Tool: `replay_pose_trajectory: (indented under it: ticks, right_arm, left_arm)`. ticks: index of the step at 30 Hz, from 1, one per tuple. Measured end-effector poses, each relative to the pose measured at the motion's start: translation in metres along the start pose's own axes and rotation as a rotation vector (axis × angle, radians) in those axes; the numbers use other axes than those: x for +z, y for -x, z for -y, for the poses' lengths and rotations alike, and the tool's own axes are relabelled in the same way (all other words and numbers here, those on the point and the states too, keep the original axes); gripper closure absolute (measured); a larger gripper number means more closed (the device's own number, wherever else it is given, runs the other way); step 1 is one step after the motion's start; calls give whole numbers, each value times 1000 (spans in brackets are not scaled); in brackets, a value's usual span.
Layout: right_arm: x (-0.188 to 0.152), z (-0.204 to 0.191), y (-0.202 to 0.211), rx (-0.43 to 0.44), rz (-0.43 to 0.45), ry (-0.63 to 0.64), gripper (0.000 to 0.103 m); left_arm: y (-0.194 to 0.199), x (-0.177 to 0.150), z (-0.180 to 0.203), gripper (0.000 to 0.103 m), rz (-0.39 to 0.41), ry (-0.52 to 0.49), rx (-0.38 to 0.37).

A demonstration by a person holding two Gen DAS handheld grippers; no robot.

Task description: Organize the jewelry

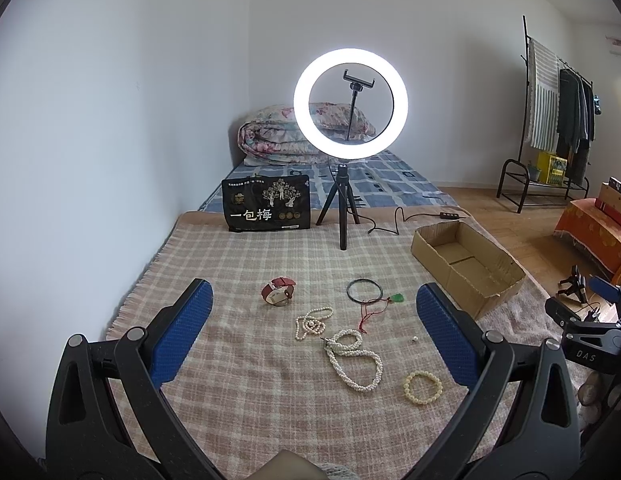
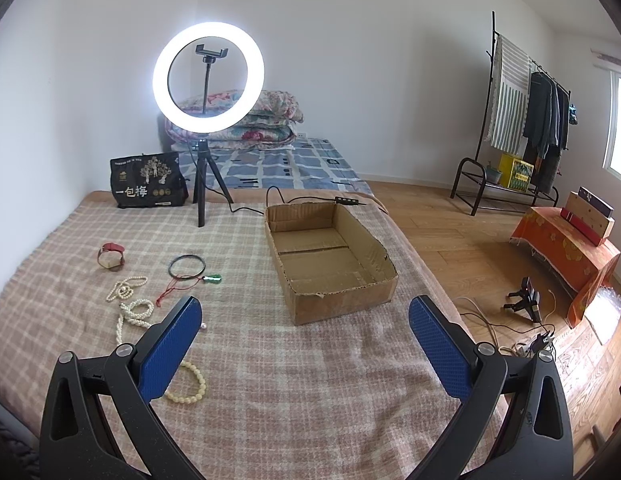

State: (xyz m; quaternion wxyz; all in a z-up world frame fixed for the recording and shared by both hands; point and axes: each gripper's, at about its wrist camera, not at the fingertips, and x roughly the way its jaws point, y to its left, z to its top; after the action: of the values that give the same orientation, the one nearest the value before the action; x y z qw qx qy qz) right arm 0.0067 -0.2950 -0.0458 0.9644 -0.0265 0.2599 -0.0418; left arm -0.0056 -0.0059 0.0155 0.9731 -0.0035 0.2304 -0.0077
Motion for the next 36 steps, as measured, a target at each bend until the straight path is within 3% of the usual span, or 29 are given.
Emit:
replay_pose_trajectory:
  ticks: [21,36]
  right_arm:
    - [3,-10,-5,-15,3,32,0]
    - [4,-34,-29,55,-2,178,1]
  left_arm:
    - [-12,-12,-6,0,-33,5,5]
    - [-70,2,-56,0,-134,-40,53]
